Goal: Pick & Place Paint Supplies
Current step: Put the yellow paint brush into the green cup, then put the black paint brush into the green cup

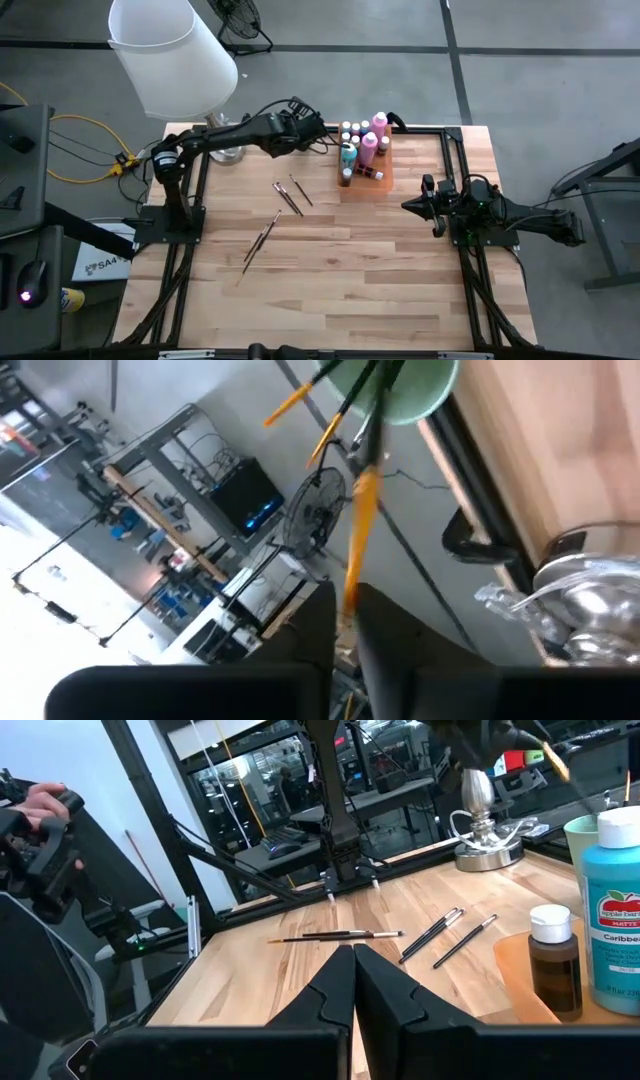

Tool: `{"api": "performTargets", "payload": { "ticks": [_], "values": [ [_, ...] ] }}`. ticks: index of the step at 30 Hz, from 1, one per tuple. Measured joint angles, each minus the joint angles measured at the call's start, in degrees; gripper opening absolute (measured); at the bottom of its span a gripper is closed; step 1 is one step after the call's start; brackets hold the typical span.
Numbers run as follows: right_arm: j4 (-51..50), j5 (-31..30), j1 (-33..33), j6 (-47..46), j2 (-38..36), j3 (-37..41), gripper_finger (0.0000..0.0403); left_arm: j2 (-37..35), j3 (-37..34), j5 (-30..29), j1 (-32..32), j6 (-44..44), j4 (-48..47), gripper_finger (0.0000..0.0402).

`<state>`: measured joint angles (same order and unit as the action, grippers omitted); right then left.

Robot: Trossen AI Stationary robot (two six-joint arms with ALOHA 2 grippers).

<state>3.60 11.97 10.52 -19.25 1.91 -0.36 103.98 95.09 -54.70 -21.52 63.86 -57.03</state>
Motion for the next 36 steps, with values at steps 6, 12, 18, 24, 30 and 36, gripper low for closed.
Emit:
{"api": "performTargets", "payload": {
  "ticks": [6, 12, 18, 24, 30, 36],
  "values": [
    [0.0, 0.0, -0.02, 0.0, 0.0, 0.01, 0.0002, 0.0, 0.0, 0.33, -0.24, -3.05, -0.03, 0.0096],
    [0.0, 0.0, -0.02, -0.02, 0.02, 0.0, 0.0002, -0.01, -0.02, -1.93, -0.1, -13.88, 1.78, 0.0131],
    [0.0, 0.0, -0.02, -0.02, 0.01, 0.01, 0.0002, -4.09, -0.02, 1.77, 2.84, -35.62, -1.88, 0.0134],
    [0.0, 0.0, 0.0, 0.0, 0.02, 0.0, 0.0002, -8.32, -0.02, 13.07, 7.28, -78.02, -15.68, 0.0134],
    [0.0, 0.0, -0.02, 0.0, 0.0, 0.0, 0.0002, -12.34, -3.12, 20.48, 11.85, -96.6, -22.29, 0.0134],
    [0.0, 0.0, -0.02, -0.01, 0.01, 0.02, 0.0002, -18.08, -12.72, 23.53, 16.53, -104.84, -21.66, 0.0134]
  ]
}}
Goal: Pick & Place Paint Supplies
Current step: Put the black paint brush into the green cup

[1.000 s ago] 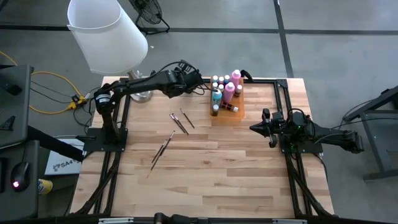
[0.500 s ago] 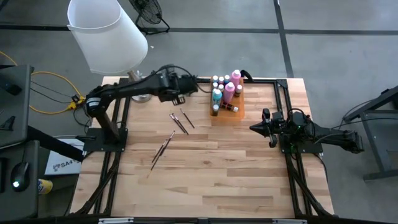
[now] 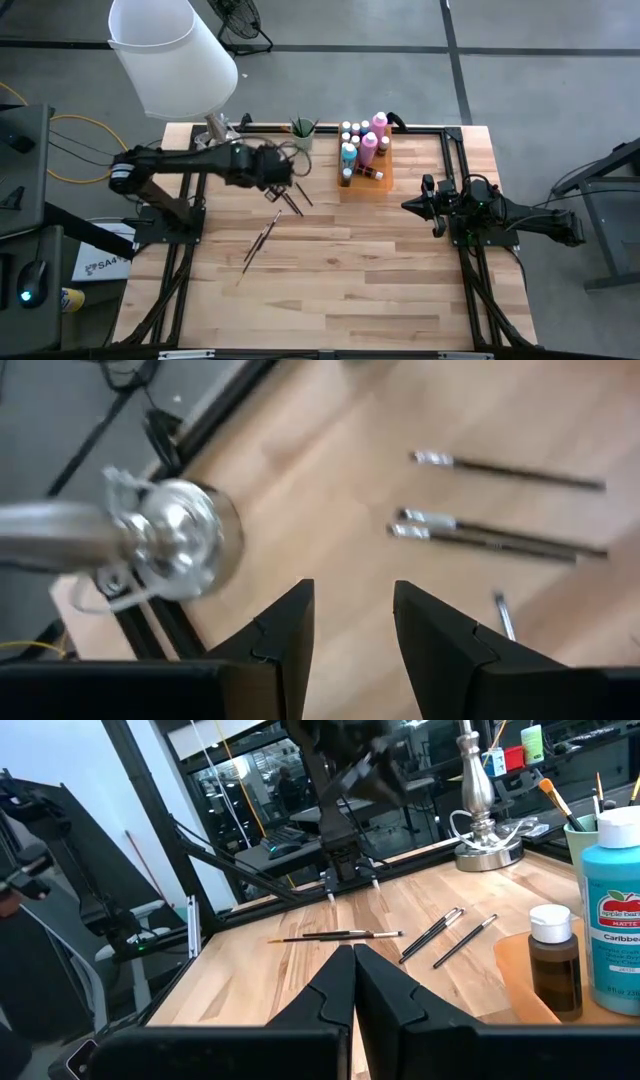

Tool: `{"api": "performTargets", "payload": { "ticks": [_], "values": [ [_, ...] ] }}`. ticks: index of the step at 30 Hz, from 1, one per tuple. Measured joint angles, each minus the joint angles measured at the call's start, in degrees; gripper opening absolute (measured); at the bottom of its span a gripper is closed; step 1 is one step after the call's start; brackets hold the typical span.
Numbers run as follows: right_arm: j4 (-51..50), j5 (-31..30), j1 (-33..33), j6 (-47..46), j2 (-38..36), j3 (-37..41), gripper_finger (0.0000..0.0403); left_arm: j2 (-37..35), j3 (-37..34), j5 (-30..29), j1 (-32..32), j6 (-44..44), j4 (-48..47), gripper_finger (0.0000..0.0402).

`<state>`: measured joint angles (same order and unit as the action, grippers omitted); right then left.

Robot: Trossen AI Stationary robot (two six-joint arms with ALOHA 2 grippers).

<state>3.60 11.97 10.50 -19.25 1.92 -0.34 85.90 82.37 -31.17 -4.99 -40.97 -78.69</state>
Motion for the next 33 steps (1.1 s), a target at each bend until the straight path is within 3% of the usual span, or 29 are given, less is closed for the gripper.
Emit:
{"api": "performTargets", "payload": {
  "ticks": [9, 17, 33],
  "values": [
    [0.0, 0.0, 0.0, 0.01, 0.01, -0.02, 0.0002, -3.77, -15.09, 10.57, 5.19, -6.36, 6.79, 0.0134],
    [0.0, 0.02, 0.01, 0.01, 0.01, -0.02, 0.0002, -3.73, -26.67, 26.04, 5.48, -7.39, 23.03, 0.0134],
    [0.0, 0.01, 0.01, 0.01, 0.01, -0.02, 0.0002, 0.23, -31.25, 24.21, 5.39, -8.37, 32.01, 0.0134]
  ]
}}
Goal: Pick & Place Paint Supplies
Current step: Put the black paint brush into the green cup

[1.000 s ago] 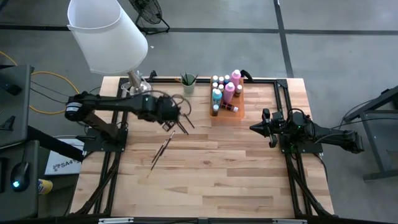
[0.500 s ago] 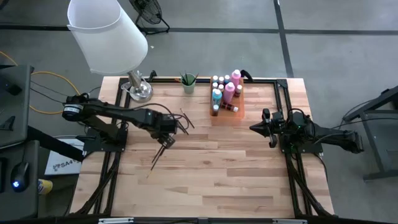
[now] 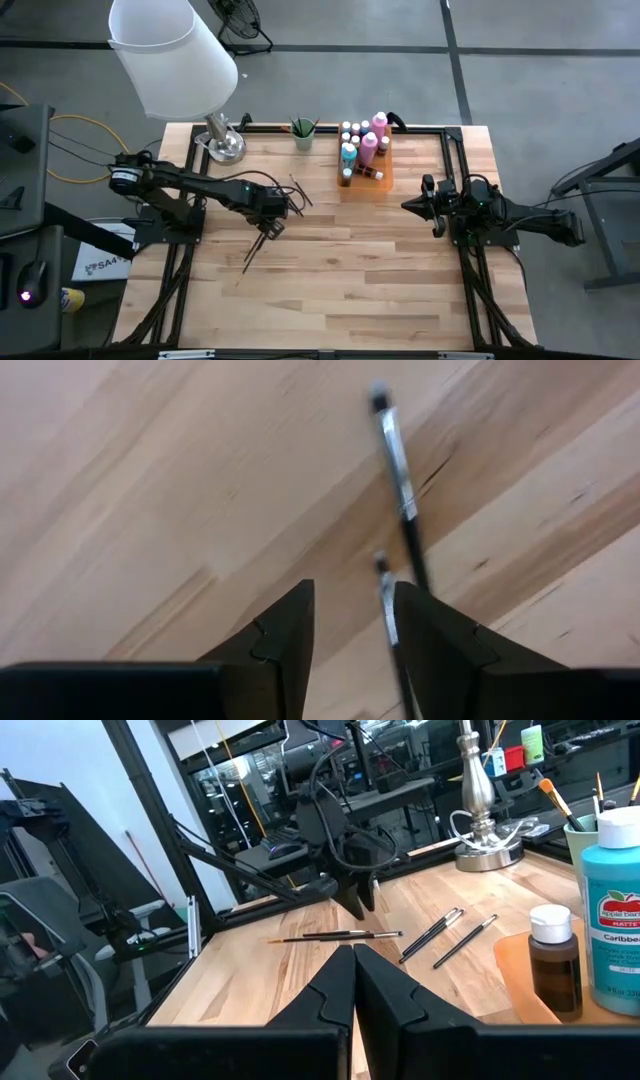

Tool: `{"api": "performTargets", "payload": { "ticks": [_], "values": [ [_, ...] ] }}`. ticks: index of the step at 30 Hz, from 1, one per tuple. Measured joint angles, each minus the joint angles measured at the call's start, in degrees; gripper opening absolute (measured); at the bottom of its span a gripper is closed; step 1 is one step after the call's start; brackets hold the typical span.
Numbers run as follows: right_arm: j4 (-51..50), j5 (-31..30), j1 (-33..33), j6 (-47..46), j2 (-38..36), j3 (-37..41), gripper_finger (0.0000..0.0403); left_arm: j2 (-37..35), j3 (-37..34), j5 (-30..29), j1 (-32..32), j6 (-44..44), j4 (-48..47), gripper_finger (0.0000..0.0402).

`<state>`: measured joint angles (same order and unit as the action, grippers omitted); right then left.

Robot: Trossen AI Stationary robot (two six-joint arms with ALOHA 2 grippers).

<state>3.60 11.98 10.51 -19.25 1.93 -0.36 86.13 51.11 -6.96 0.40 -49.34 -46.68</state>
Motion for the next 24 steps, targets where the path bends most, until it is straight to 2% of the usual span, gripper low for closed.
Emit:
{"api": "performTargets", "payload": {
  "ticks": [12, 24],
  "values": [
    [0.04, 0.01, -0.01, 0.0, 0.74, 0.0, 0.0002, 5.21, 0.0, 0.49, -0.02, 1.74, 3.56, 0.0134],
    [-0.02, 0.01, 0.0, -0.01, 0.94, 0.01, 0.0002, 5.81, 0.02, 0.59, -0.07, 2.58, 4.38, 0.0134]
  ]
}}
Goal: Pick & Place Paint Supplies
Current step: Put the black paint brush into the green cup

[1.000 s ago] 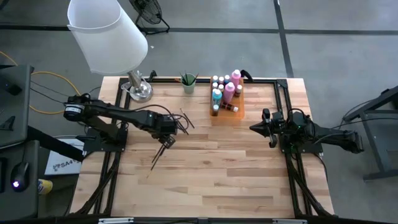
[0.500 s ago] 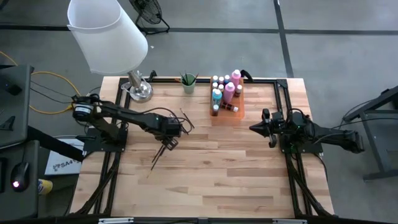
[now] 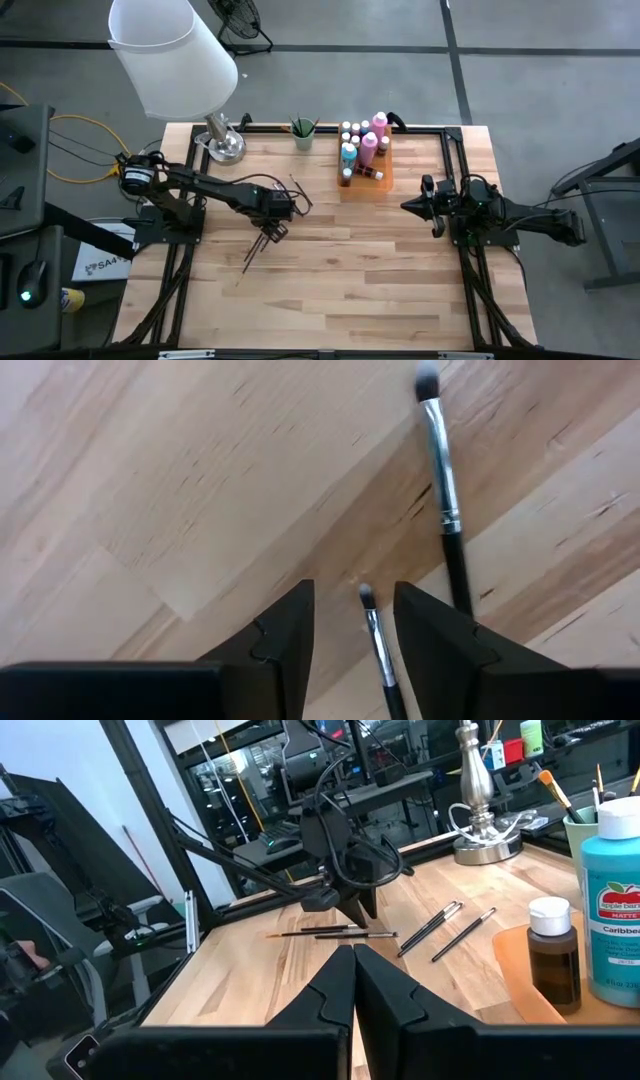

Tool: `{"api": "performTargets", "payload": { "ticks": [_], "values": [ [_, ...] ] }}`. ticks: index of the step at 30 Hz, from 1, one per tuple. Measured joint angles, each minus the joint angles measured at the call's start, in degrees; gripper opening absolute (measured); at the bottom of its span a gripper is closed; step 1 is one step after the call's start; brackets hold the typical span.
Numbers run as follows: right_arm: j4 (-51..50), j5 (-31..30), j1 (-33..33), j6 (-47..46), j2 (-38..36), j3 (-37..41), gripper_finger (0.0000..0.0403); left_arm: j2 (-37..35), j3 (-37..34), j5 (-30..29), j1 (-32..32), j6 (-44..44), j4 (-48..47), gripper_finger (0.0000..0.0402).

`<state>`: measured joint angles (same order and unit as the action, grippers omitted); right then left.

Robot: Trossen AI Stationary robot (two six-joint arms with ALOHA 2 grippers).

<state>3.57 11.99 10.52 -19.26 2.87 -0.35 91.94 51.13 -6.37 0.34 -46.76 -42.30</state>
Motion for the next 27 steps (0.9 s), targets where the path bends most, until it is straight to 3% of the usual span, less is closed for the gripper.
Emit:
{"api": "performTargets", "payload": {
  "ticks": [12, 27],
  "values": [
    [0.0, 0.0, 0.0, -0.01, -0.02, 0.0, 0.0002, 3.63, 0.26, 2.01, 0.02, 0.07, 0.55, 0.0128],
    [0.0, 0.0, 0.01, 0.01, -0.02, 0.0, 0.0002, 3.81, 0.11, 4.15, 0.04, 0.36, -0.06, 0.0007]
  ]
}}
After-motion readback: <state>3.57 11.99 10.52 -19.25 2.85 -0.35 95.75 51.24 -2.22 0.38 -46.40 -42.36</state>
